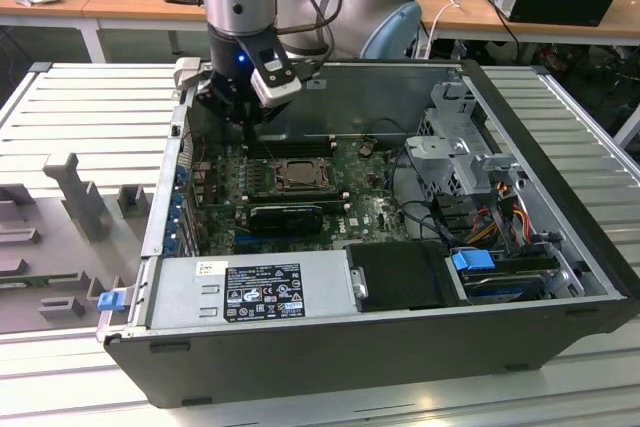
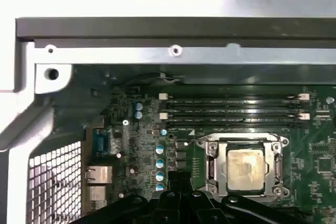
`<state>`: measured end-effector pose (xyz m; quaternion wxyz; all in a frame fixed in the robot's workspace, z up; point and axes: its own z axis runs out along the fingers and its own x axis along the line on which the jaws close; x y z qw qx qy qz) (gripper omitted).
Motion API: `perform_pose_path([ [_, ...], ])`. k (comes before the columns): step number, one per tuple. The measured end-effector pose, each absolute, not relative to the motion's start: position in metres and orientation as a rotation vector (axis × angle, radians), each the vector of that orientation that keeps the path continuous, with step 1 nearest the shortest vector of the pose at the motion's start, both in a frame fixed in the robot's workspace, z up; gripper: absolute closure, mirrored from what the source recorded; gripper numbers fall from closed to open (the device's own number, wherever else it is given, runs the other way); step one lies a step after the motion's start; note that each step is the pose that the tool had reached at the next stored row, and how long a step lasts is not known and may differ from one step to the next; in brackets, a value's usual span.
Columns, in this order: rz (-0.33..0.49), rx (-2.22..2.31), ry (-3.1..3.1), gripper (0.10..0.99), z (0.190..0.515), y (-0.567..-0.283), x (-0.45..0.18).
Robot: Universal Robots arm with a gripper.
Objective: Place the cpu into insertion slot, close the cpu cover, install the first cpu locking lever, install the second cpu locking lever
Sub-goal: 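Install the first cpu locking lever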
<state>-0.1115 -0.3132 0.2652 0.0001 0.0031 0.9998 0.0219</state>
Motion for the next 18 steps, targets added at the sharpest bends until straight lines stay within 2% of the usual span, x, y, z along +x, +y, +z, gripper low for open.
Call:
perform_pose_path([
  [7,0.069,0.009,3.141,0.980,0.257,-0.288,-0.114],
  [18,0.068,0.009,3.143,0.980,0.253,-0.285,-0.068],
])
